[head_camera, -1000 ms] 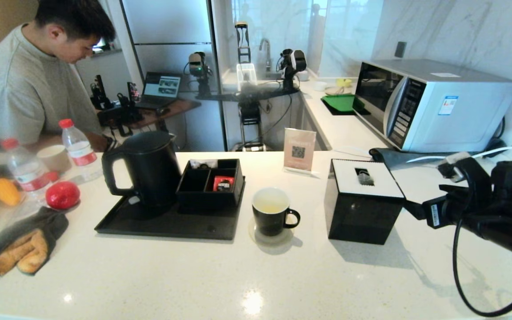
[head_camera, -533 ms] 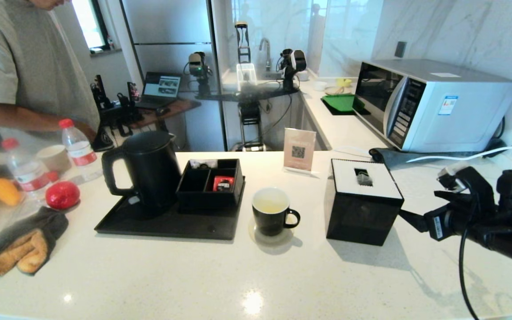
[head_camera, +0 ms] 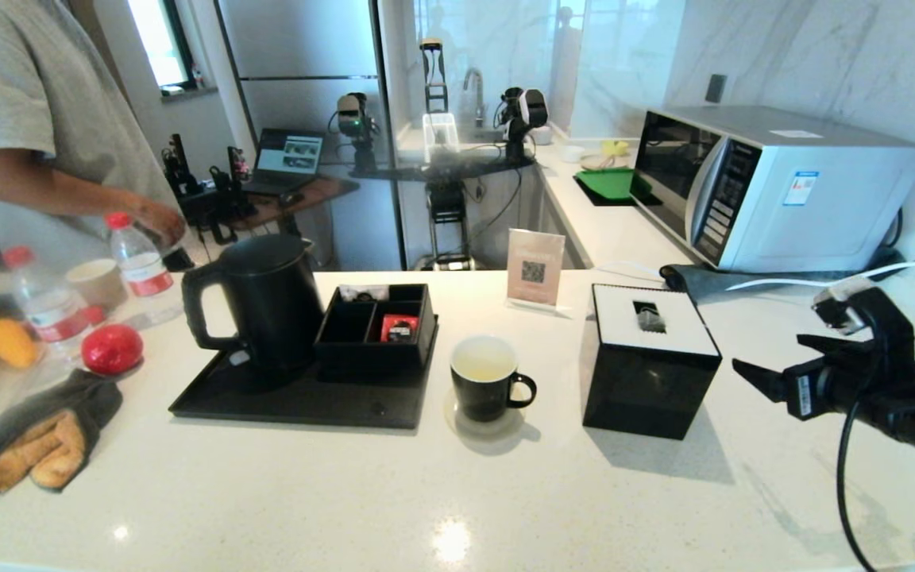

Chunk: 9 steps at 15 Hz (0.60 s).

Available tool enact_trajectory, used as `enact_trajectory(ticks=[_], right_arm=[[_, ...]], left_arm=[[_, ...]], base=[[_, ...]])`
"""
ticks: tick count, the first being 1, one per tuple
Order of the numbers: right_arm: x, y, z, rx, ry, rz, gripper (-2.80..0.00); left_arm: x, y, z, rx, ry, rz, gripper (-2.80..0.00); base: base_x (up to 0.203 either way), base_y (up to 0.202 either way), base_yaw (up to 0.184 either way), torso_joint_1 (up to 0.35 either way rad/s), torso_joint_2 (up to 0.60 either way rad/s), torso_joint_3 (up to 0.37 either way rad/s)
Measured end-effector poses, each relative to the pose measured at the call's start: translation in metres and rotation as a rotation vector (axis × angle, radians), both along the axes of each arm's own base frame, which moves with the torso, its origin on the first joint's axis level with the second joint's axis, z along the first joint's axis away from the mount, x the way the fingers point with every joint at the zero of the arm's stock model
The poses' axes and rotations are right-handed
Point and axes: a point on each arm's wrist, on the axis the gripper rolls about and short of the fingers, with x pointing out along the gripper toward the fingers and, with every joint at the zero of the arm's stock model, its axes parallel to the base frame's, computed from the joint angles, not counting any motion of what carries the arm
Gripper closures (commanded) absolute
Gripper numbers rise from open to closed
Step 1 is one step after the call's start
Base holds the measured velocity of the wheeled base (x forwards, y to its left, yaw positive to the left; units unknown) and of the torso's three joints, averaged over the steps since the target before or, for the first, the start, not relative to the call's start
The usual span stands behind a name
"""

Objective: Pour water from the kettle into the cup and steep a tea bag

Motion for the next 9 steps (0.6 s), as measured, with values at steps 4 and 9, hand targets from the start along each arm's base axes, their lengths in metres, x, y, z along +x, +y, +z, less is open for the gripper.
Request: enact_trajectory(ticks=[4,9], right_arm=[[0.006,-0.019,0.026,0.012,-0.086,-0.079,0.0],[0.029,-0.013,0.103,0.069,-0.212,-0.061,0.0]], left_arm=[[0.0,0.0,0.0,0.0,0.0,0.001,0.0],[0.0,0.0,0.0,0.0,0.0,0.001,0.0]], base=[[0.0,0.0,0.0,0.0,0.0,0.0],[0.0,0.0,0.0,0.0,0.0,0.0]])
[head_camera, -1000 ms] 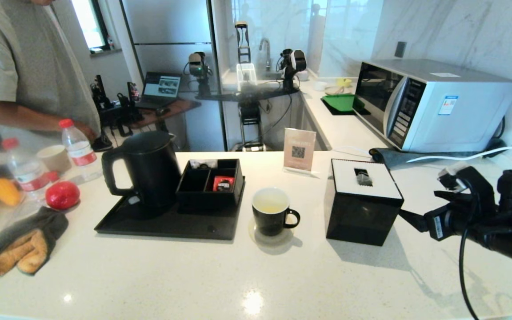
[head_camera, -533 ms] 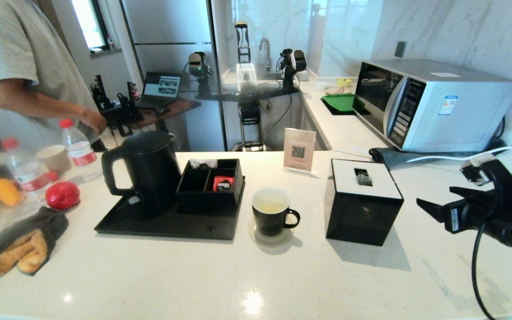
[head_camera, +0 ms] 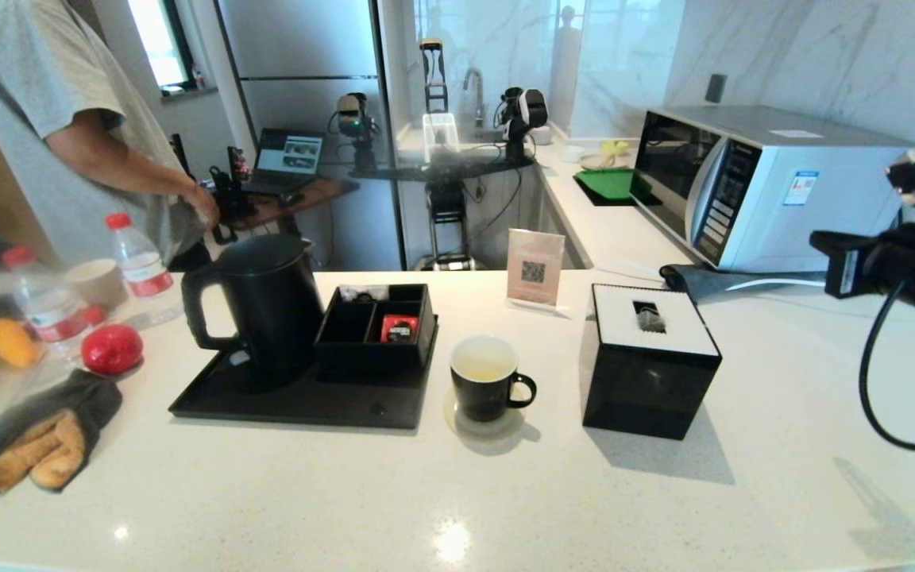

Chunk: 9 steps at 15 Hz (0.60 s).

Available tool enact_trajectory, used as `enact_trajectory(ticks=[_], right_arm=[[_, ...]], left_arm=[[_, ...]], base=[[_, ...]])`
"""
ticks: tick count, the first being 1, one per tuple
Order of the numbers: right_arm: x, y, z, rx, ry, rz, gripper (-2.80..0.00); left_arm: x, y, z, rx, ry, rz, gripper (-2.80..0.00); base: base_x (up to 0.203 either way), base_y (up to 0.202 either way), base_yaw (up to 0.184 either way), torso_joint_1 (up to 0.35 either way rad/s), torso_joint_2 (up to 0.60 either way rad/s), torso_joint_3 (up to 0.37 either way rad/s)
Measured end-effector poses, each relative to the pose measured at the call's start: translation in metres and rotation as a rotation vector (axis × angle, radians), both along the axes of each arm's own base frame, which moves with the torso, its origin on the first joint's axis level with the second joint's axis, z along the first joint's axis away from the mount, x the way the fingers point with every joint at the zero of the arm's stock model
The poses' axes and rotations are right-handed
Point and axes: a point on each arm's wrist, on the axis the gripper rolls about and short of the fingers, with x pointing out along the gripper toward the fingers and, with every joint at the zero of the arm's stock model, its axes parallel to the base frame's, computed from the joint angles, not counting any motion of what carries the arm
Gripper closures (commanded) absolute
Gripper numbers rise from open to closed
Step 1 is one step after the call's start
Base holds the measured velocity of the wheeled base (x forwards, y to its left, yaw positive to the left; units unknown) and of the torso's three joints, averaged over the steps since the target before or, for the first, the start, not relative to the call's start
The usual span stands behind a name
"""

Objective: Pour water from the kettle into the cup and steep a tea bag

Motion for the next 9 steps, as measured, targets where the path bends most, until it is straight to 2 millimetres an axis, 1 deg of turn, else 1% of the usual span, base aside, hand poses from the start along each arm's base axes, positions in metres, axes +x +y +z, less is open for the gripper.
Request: enact_trajectory(ticks=[2,4,7,9], right_arm=[[0.002,0.018,0.029,0.084,0.029,0.035,0.0],[0.0,0.043,0.055,0.199,0.081,0.046,0.0],[-0.007,0.08,0.089,0.421,0.168,0.049,0.0],[-0.01,0.102,0.108,0.593,0.225,0.032,0.0]], left_arm=[[0.0,0.0,0.0,0.0,0.0,0.0,0.0],[0.0,0.0,0.0,0.0,0.0,0.0,0.0],[0.0,0.0,0.0,0.0,0.0,-0.001,0.0],[0.0,0.0,0.0,0.0,0.0,0.0,0.0]], base=[[0.0,0.0,0.0,0.0,0.0,0.0],[0.0,0.0,0.0,0.0,0.0,0.0],[0.0,0.0,0.0,0.0,0.0,0.0],[0.0,0.0,0.0,0.0,0.0,0.0]])
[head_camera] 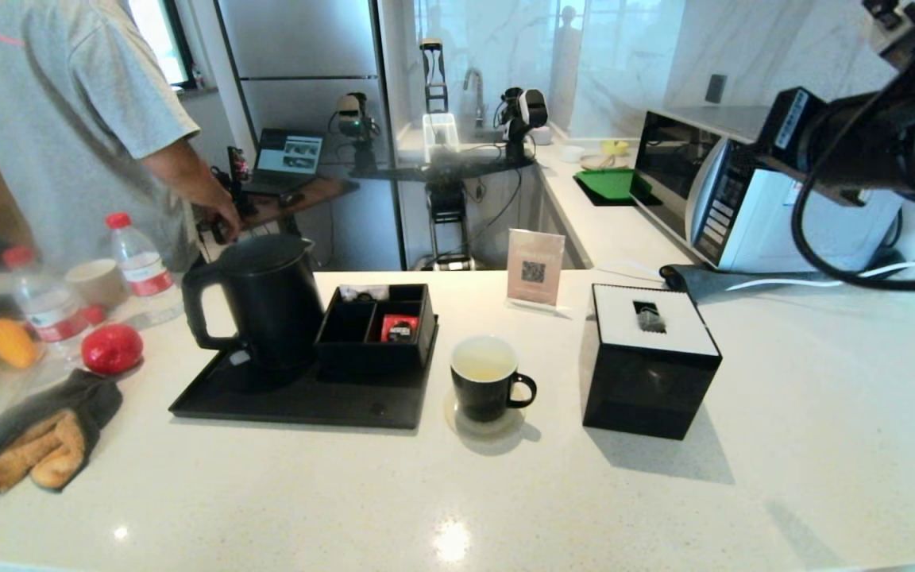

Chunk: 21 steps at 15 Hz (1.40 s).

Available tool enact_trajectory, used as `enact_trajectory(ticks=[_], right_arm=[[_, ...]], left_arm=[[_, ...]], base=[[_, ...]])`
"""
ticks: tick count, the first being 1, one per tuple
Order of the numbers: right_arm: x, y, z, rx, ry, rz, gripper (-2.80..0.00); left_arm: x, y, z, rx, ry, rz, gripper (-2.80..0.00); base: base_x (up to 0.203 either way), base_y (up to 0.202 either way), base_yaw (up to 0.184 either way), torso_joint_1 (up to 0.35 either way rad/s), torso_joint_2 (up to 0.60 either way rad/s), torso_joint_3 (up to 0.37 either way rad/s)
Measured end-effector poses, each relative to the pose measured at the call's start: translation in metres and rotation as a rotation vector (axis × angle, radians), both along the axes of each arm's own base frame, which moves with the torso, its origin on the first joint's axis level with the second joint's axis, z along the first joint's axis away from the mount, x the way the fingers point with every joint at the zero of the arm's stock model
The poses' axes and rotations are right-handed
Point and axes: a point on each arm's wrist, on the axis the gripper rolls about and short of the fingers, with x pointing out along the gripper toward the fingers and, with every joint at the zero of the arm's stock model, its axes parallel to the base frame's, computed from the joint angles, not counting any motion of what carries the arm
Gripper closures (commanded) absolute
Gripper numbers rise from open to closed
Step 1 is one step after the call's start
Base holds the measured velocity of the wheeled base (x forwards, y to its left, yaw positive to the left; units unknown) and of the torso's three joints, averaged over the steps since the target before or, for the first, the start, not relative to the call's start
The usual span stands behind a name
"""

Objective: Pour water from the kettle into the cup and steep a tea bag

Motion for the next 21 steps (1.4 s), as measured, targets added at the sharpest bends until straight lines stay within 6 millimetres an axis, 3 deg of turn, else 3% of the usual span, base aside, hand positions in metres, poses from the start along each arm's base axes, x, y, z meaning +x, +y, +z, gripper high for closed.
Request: enact_trajectory(ticks=[3,8,16,21], right_arm=[[0.007,0.029,0.011,0.243,0.113,-0.076,0.0],[0.027,0.064,-0.009,0.504,0.238,-0.196,0.0],[0.04,0.073,-0.051,0.553,0.42,-0.424,0.0],[0.045,0.076,-0.064,0.59,0.469,-0.48,0.0]], left_arm=[[0.0,0.0,0.0,0.0,0.0,0.0,0.0],[0.0,0.0,0.0,0.0,0.0,0.0,0.0],[0.0,0.0,0.0,0.002,0.0,0.0,0.0],[0.0,0.0,0.0,0.002,0.0,0.001,0.0]], base=[[0.0,0.0,0.0,0.0,0.0,0.0],[0.0,0.0,0.0,0.0,0.0,0.0],[0.0,0.0,0.0,0.0,0.0,0.0],[0.0,0.0,0.0,0.0,0.0,0.0]])
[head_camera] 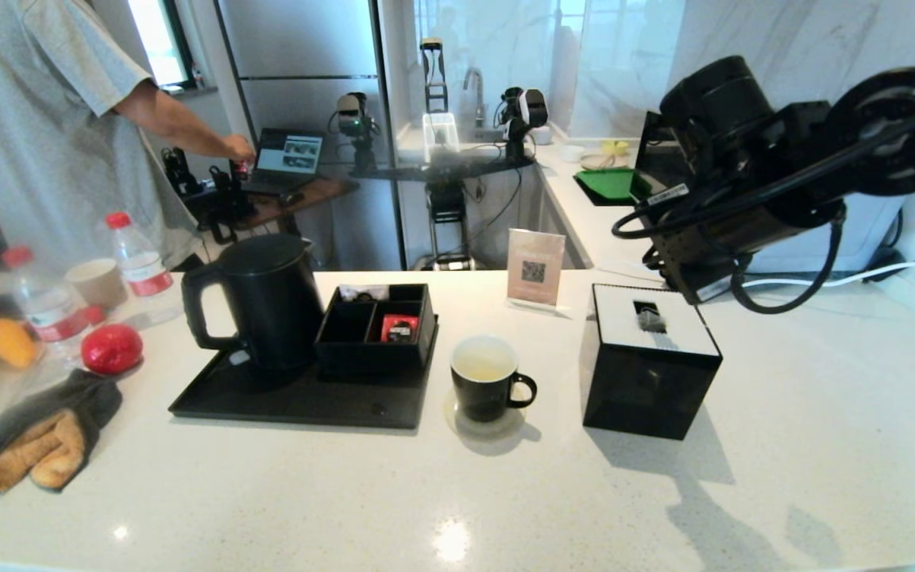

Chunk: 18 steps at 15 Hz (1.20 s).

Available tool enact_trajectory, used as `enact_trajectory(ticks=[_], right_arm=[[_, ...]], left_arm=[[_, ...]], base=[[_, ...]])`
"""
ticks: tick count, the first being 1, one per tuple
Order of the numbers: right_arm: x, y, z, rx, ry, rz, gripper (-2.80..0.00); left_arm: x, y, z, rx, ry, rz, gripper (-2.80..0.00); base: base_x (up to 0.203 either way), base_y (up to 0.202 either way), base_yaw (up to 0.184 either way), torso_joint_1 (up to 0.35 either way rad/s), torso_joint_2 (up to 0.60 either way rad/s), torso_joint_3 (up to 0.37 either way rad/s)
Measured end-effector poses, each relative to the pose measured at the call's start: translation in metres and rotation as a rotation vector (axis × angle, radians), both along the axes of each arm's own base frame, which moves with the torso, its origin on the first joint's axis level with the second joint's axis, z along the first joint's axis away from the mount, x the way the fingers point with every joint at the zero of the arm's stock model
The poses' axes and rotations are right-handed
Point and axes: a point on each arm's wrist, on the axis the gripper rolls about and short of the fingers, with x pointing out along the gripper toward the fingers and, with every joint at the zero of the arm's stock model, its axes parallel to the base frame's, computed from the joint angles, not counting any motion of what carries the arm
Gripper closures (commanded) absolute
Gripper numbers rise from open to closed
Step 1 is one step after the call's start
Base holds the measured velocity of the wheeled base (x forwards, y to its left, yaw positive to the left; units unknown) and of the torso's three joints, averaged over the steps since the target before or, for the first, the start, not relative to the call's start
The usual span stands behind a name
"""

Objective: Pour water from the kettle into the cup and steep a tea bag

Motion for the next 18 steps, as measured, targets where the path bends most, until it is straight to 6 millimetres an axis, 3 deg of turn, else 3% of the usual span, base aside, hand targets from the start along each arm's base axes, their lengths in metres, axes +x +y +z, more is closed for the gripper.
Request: enact_trajectory(ticks=[9,18], right_arm=[[0.008,-0.001,-0.036,-0.034,0.127,-0.049,0.0],[0.023,-0.005,-0.05,-0.052,0.146,-0.076,0.0]], left_arm=[[0.0,0.0,0.0,-0.002,-0.001,-0.001,0.0],[0.0,0.0,0.0,-0.003,0.0,-0.001,0.0]], base=[[0.0,0.0,0.0,0.0,0.0,0.0],[0.0,0.0,0.0,0.0,0.0,0.0]])
